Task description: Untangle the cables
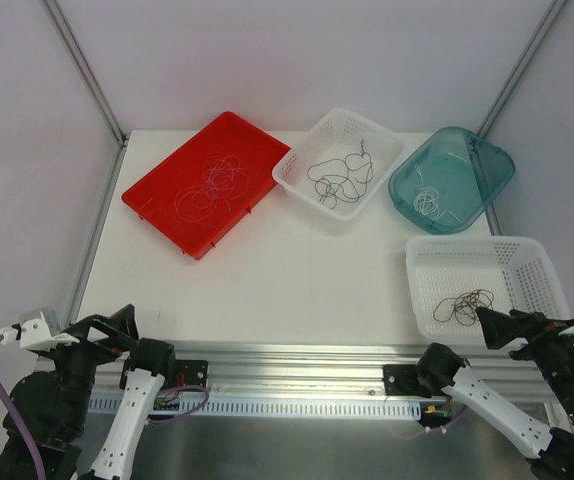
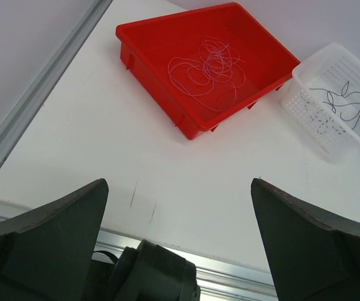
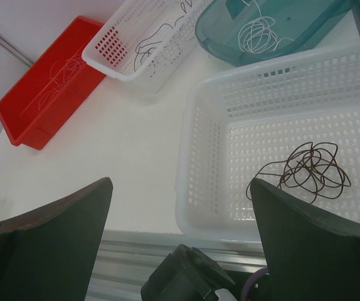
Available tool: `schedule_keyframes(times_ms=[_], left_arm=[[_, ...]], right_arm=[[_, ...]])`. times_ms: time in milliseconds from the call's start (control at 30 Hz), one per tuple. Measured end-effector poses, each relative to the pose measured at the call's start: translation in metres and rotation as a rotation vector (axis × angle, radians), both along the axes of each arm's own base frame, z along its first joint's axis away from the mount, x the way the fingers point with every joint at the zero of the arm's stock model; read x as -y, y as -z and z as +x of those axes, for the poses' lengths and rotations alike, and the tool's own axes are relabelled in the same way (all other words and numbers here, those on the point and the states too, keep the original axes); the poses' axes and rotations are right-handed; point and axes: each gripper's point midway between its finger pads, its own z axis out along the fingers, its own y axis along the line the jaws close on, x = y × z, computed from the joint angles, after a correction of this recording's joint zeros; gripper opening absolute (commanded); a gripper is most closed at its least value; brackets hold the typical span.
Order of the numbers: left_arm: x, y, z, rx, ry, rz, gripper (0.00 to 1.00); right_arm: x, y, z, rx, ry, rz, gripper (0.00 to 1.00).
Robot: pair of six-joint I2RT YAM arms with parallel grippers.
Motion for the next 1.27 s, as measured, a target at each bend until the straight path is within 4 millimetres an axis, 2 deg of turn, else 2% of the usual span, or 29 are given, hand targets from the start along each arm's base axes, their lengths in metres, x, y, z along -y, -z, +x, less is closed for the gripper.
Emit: schedule_keyframes(times_ms=[200,433,1267], left_arm=[[-0.006,0.000,0.000,0.003,-0.031,-0.004,0.99],[-0.007,-0.001,0.000,0.004,-0.042,-0.008,0.99],[-0.005,0.010,0.007,-0.025,-0.051,-0.048,0.99]], right_arm=[[-0.001,0.004,-0.003,-0.014,-0.018,-0.008,0.97],[0.007,-0.010,-0.011,0.019,-0.023,0.037,0.97],[0.004,-0.005,-0.009,0.006,-0.026,0.023,0.97]])
